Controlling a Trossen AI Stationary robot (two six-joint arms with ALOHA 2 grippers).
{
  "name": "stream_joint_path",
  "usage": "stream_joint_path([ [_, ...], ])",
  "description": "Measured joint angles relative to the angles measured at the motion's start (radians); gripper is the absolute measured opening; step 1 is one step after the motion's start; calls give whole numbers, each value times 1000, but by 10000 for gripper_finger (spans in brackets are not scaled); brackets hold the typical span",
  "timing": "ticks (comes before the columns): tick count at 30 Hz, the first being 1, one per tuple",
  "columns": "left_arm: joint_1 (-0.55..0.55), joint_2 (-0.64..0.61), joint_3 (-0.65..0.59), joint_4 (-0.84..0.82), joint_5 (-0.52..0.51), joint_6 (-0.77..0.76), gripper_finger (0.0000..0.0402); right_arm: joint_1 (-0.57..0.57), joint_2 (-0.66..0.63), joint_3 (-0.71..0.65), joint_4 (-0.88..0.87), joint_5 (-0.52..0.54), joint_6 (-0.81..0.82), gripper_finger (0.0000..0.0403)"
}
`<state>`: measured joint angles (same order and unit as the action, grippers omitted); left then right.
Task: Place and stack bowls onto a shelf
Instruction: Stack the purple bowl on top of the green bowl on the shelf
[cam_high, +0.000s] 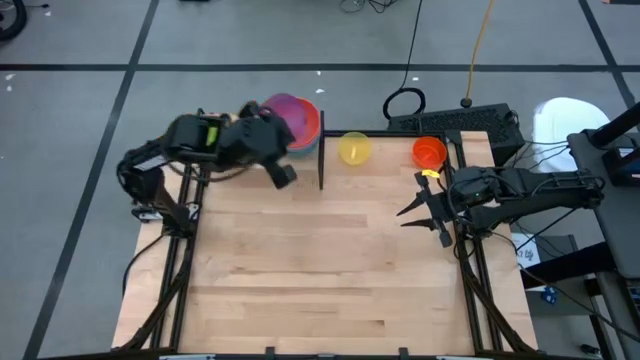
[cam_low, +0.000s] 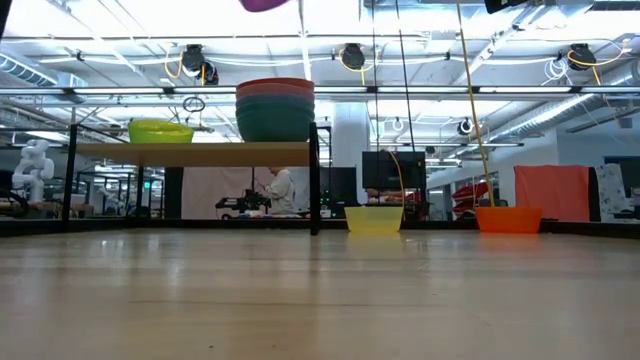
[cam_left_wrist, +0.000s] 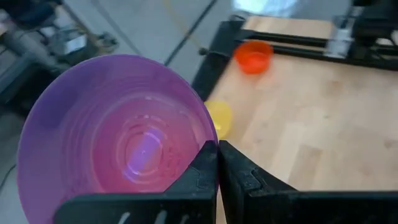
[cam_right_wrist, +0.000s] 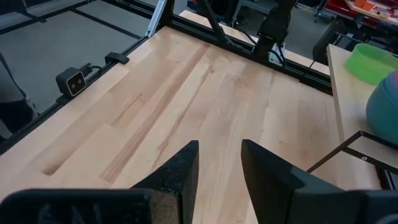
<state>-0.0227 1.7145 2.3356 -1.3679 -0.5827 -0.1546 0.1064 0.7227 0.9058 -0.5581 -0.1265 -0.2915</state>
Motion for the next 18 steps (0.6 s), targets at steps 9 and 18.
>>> stream_joint_path([
  [9,2,-61,-4,-209,-96,-177,1,0,0,0,10,3,-9,116],
  [18,19,-82,-56,-203,-91,-264,1,0,0,0,8,3,-9,116],
])
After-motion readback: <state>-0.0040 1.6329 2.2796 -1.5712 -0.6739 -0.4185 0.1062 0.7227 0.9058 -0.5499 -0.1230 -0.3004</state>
